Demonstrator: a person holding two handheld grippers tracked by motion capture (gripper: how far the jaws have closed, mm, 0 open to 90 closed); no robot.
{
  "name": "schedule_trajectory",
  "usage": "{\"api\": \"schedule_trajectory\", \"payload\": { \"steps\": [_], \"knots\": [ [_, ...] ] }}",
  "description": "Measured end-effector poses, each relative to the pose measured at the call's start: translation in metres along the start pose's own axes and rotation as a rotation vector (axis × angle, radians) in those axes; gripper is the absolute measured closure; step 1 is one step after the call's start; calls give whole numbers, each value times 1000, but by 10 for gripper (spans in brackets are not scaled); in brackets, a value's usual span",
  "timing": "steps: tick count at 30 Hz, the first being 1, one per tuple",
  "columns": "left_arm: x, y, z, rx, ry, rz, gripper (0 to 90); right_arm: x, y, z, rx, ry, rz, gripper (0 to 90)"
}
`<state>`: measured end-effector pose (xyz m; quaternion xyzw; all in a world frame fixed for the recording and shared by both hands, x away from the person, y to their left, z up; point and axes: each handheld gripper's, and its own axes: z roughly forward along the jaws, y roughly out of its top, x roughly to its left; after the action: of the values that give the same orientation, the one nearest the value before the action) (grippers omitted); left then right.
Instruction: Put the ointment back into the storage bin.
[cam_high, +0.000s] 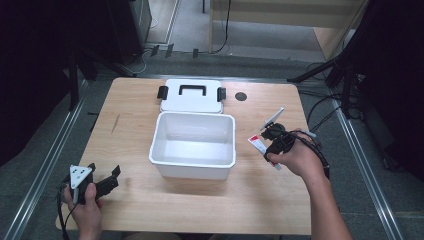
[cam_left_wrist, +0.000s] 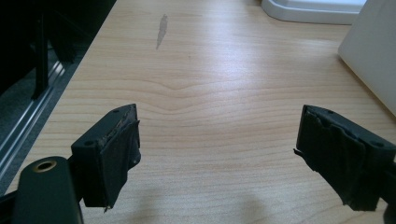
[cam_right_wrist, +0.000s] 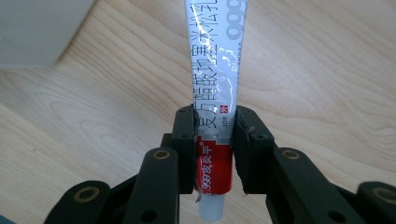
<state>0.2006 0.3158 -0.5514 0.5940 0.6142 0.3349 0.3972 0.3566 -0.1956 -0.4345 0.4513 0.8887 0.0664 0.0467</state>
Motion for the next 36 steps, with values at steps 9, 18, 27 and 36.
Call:
{"api": "schedule_trajectory", "payload": {
  "steps": [9,18,27,36],
  "knots": [
    [1,0,0,7,-2,-6,141,3,16,-38,-40,3,11,729],
    [1,0,1,7,-3,-8,141,18,34,-64,-70,5,-25,729],
    [1,0,1,8,-5,-11,141,42,54,-70,-78,11,-65,729],
    [1,1,1,12,-7,-13,141,62,71,-67,-84,30,-115,729]
  ]
}}
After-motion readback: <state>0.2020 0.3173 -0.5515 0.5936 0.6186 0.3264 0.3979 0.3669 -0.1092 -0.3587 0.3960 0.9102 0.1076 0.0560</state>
